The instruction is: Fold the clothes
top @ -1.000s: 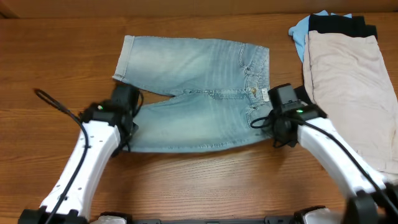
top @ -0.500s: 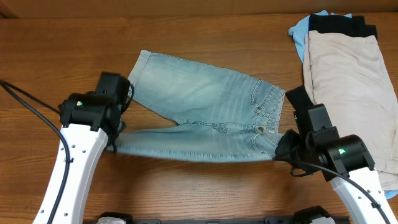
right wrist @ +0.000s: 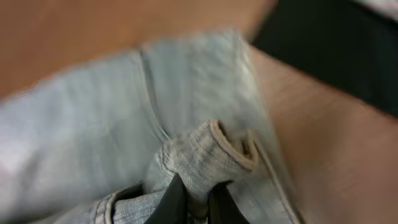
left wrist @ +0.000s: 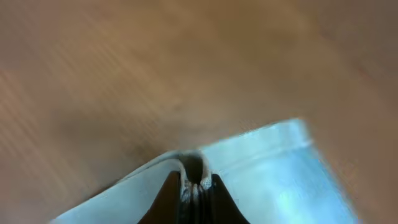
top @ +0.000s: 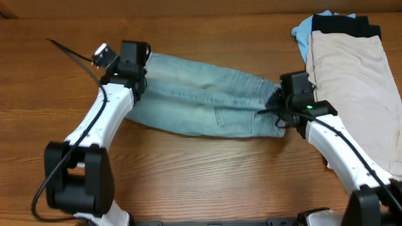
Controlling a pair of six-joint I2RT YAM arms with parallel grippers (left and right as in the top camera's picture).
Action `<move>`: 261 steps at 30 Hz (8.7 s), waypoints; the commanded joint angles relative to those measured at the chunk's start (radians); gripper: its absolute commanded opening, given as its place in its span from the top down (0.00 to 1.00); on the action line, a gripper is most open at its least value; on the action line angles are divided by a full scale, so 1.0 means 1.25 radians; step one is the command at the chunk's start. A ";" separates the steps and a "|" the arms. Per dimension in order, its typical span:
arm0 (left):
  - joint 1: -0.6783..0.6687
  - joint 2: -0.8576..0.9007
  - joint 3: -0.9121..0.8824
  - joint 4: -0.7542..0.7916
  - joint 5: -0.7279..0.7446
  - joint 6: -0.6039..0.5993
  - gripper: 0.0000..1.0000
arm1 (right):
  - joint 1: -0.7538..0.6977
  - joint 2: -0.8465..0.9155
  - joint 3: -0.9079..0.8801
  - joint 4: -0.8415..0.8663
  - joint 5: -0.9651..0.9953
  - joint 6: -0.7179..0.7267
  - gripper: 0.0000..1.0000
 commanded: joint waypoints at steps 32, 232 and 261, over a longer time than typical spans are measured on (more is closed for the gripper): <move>0.151 0.121 0.162 -0.150 0.466 0.678 0.01 | -0.050 0.089 0.093 -0.112 -0.081 -0.361 0.12; 0.223 0.202 0.566 -0.741 0.700 0.762 0.37 | 0.238 0.307 0.592 -0.216 -0.298 -0.339 0.29; -0.011 0.385 0.549 -0.776 0.402 0.537 0.00 | -0.046 0.307 0.591 -0.375 -0.277 -0.397 0.18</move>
